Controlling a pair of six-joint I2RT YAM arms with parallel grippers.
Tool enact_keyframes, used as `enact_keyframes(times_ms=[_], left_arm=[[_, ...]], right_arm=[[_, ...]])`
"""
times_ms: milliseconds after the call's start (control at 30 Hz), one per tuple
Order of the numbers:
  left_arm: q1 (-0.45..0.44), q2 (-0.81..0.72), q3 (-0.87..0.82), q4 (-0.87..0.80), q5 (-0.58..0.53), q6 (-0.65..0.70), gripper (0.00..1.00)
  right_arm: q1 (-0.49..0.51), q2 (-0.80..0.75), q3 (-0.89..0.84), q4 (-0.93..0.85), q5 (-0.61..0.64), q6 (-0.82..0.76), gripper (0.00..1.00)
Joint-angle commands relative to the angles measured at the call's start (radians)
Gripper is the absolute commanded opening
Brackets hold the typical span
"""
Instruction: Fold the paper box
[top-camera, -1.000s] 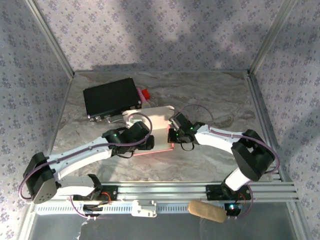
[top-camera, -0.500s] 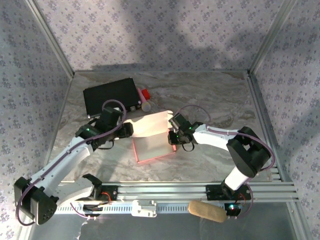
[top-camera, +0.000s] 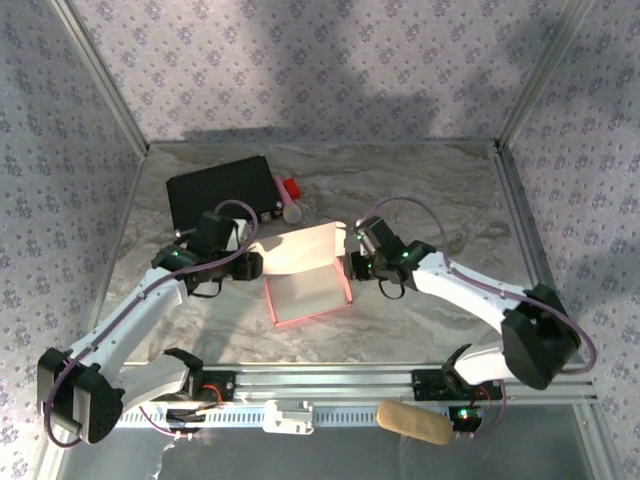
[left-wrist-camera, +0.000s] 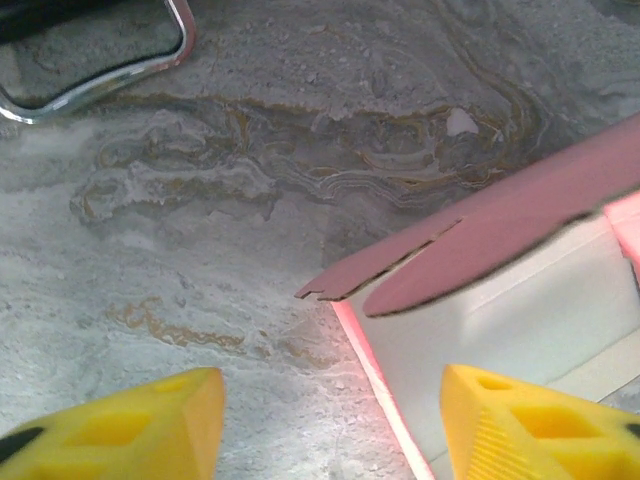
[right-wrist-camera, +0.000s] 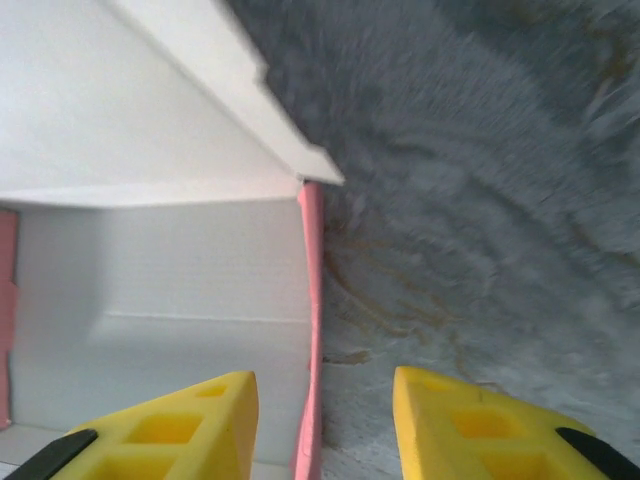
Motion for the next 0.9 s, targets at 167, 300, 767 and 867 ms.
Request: enact_keyframes(times_ms=[167,300,767,867], left_arm=[[0.005,0.053,0.03,0.029,0.028,0.025,0.53],[0.005,0.069,0.034,0.032,0.028,0.035,0.5],[0.0,0.155,0.069,0.055,0.043,0.041,0.33],[-0.005,0.17,0.071,0.058,0.05,0.034,0.29]], right_arm=[[-0.121,0.001,0.107,-0.018,-0.152,-0.226,0.47],[-0.122,0.048,0.15,0.012,-0.211,-0.328,0.49],[-0.137,0.199,0.247,0.051,-0.27,-0.48,0.47],[-0.13,0.219,0.245,0.064,-0.265,-0.486,0.42]])
